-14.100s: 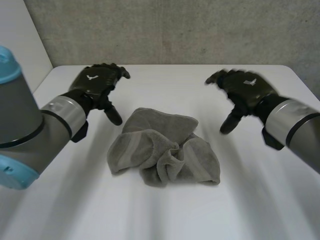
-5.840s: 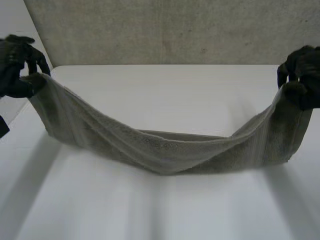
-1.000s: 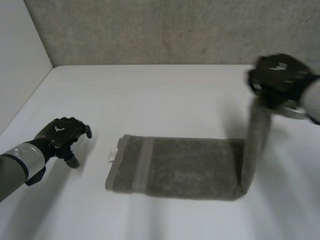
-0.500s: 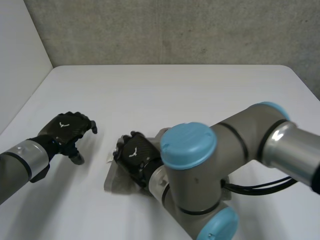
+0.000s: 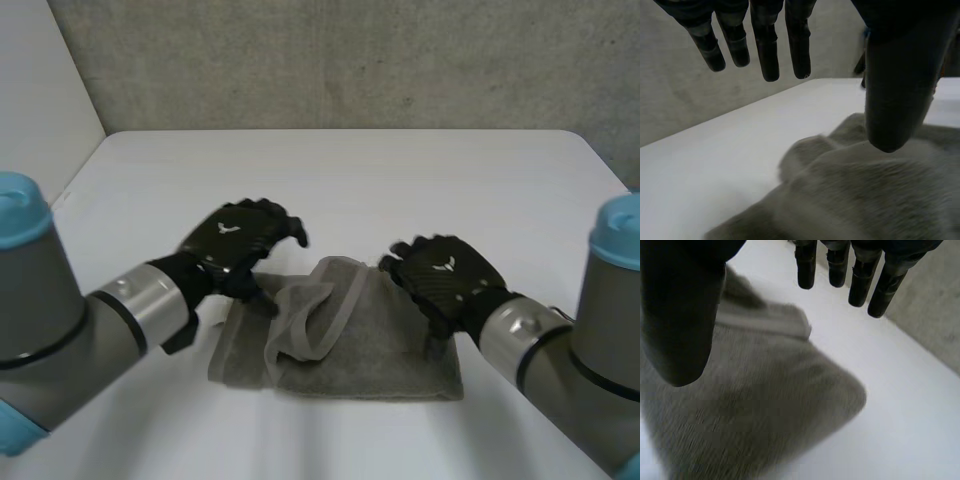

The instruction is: Fold the towel.

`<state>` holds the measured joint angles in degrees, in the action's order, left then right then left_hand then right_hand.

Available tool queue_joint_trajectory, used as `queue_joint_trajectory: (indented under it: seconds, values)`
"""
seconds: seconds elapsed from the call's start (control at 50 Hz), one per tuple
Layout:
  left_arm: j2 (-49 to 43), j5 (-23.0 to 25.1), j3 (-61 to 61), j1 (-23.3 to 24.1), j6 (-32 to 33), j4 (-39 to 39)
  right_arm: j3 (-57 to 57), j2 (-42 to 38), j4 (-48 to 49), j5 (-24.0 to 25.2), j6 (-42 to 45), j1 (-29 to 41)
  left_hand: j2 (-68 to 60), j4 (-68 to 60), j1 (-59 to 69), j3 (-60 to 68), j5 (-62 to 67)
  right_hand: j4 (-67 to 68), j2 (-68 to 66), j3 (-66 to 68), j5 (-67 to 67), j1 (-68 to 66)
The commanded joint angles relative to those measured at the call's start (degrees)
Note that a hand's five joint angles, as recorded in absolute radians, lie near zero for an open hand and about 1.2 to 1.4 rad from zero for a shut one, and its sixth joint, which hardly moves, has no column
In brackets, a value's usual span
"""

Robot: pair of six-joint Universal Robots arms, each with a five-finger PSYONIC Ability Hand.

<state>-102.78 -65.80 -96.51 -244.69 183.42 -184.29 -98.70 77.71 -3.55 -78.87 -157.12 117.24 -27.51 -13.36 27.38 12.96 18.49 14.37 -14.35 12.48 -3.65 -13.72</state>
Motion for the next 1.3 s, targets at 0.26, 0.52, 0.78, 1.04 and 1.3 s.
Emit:
queue_joint_trajectory:
  seconds: [0.26,0.52,0.78,1.04,1.3]
  values:
    - [-13.58,-17.16,4.84,14.15,2.98,-3.7,-10.11,-2.82,8.64,3.99,-0.21,-4.21,-1.54,3.36,1.67,-2.96,0.56,-4.37,4.35,-2.48,3.65,3.72]
    - [-15.17,-27.35,5.02,13.8,6.33,-9.59,-10.37,-5.64,10.75,3.73,-0.29,-3.69,-3.56,3.36,3.69,-2.96,2.58,-4.37,4.35,-2.48,3.65,3.72]
    - [-10.95,-28.59,-3.68,4.49,9.67,-13.2,-11.77,-5.73,11.11,3.81,0.23,-3.6,-4.07,3.36,4.19,-2.96,3.08,-4.37,-8.68,-2.48,-9.38,-9.31]
    - [-9.1,-28.5,-6.49,0.62,9.67,-13.55,-13.18,-4.94,11.19,4.08,0.41,-4.48,-4.07,3.36,4.19,-2.96,3.08,-4.37,-8.86,-2.48,-9.56,-9.48]
    - [-2.43,-27.36,-6.94,2.11,9.15,-13.73,-13.53,-4.68,11.55,4.17,0.41,-4.83,-5.93,3.36,6.05,-2.96,4.94,-4.37,-8.86,-2.48,-9.56,-9.48]
